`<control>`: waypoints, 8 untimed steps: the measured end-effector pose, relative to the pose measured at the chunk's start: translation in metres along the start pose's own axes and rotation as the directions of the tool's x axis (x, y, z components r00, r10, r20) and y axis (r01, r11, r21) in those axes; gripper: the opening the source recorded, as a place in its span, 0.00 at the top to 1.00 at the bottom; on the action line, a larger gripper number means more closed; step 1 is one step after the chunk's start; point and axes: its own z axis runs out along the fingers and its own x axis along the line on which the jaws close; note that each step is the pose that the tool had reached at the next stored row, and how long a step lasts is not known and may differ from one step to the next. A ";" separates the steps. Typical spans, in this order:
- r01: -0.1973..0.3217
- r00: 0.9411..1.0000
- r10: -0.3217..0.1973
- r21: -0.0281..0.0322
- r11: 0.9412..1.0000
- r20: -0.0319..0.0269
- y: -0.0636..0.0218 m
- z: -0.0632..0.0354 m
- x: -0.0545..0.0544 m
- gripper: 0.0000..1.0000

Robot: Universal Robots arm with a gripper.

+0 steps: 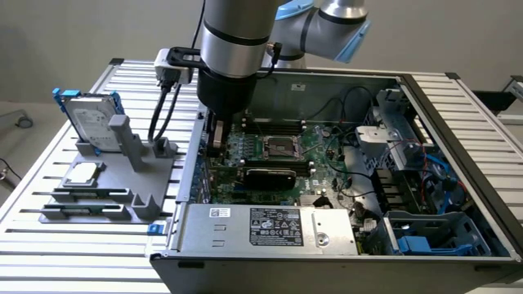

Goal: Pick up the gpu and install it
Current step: 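Press down on the gpu until it lock into place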

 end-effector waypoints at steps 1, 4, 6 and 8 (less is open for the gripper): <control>0.000 1.000 0.000 0.000 1.000 0.000 0.0000 0.0003 0.000 0.89; 0.000 1.000 0.000 0.000 1.000 0.000 -0.0001 0.0006 0.000 0.89; 0.000 1.000 0.000 0.000 1.000 0.000 0.0000 0.0007 0.000 0.89; 0.000 1.000 0.000 -0.001 1.000 0.001 -0.0007 0.0000 0.000 0.89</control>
